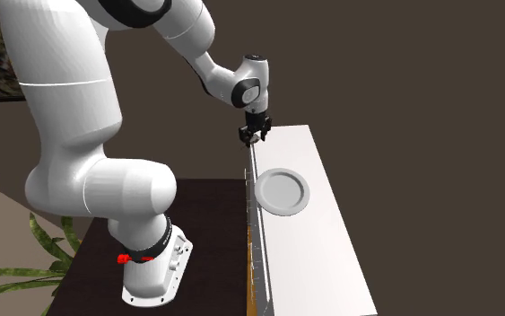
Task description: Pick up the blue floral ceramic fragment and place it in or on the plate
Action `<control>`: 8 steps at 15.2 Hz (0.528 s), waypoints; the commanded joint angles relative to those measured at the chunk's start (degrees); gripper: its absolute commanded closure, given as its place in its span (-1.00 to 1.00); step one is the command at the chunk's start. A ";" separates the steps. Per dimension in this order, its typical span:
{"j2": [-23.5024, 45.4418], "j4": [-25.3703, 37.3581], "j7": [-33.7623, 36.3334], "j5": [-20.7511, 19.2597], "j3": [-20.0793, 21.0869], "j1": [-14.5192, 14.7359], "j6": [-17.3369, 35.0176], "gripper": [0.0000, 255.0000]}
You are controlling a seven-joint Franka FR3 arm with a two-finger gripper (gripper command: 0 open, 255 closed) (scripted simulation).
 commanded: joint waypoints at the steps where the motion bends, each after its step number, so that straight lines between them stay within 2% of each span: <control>1: -1.61 -0.27 0.83 -1.32 -1.05 0.80 -1.22 1.00; 6: -5.39 -0.49 2.94 -4.63 -3.32 2.52 -4.31 1.00; 8: -6.81 -1.89 2.37 -5.64 -4.30 2.24 -4.10 1.00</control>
